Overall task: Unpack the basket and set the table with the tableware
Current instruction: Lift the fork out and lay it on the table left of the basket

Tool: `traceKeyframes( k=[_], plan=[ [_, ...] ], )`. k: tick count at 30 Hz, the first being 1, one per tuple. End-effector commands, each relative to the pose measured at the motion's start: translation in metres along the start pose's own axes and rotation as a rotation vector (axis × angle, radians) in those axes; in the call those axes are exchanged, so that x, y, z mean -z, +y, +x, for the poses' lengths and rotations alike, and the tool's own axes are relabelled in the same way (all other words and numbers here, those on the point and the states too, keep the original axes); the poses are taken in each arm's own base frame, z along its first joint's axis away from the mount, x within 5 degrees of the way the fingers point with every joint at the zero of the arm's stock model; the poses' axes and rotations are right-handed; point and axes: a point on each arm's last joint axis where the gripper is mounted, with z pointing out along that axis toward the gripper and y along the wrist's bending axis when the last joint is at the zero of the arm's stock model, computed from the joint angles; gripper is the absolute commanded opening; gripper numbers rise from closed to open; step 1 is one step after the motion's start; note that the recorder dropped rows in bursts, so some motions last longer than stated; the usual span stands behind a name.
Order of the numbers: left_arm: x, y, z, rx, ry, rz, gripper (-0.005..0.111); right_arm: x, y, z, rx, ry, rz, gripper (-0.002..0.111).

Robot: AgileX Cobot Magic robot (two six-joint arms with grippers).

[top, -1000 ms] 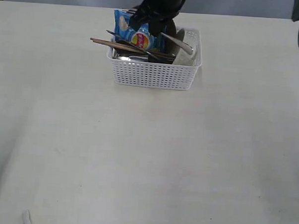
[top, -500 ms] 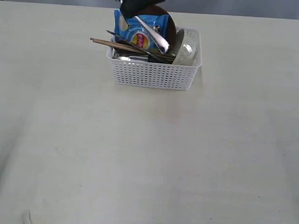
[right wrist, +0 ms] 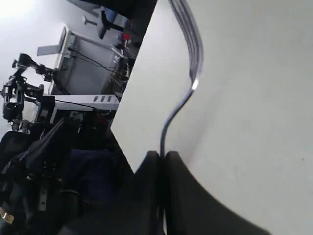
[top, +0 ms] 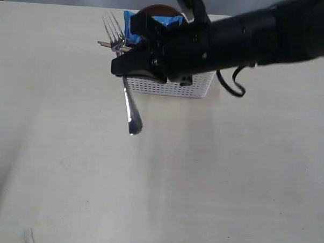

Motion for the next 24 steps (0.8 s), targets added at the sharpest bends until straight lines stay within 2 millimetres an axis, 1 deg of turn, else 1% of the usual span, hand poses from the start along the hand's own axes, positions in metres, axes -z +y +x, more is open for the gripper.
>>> traceKeyframes(
  k=[1, 4, 6, 8, 11, 16, 21, 24],
  plan=[
    [0.000, 0.000, 0.000, 0.004, -0.007, 0.002, 0.000, -0.024, -0.013, 0.023, -0.002, 0.003, 0.013, -0.001],
    [0.000, 0.000, 0.000, 0.004, -0.007, 0.002, 0.000, -0.046, -0.009, 0.033, 0.022, 0.048, 0.040, -0.001],
    [0.000, 0.000, 0.000, 0.004, -0.007, 0.002, 0.000, -0.057, -0.005, 0.034, 0.054, 0.050, 0.063, -0.001],
    [0.000, 0.000, 0.000, 0.004, -0.007, 0.002, 0.000, -0.066, -0.003, 0.031, 0.073, 0.043, 0.080, -0.001],
    [0.000, 0.000, 0.000, 0.004, -0.007, 0.002, 0.000, -0.074, -0.002, 0.020, 0.079, 0.016, 0.096, -0.001],
    [0.000, 0.000, 0.000, 0.004, -0.007, 0.002, 0.000, -0.086, -0.016, 0.006, 0.001, -0.034, 0.170, -0.001],
    [0.000, 0.000, 0.000, 0.004, -0.007, 0.002, 0.000, -0.103, -0.034, 0.005, -0.130, -0.036, 0.211, -0.001],
    [0.000, 0.000, 0.000, 0.004, -0.007, 0.002, 0.000, -0.113, -0.044, 0.009, -0.171, -0.028, 0.242, -0.001]
  ],
)
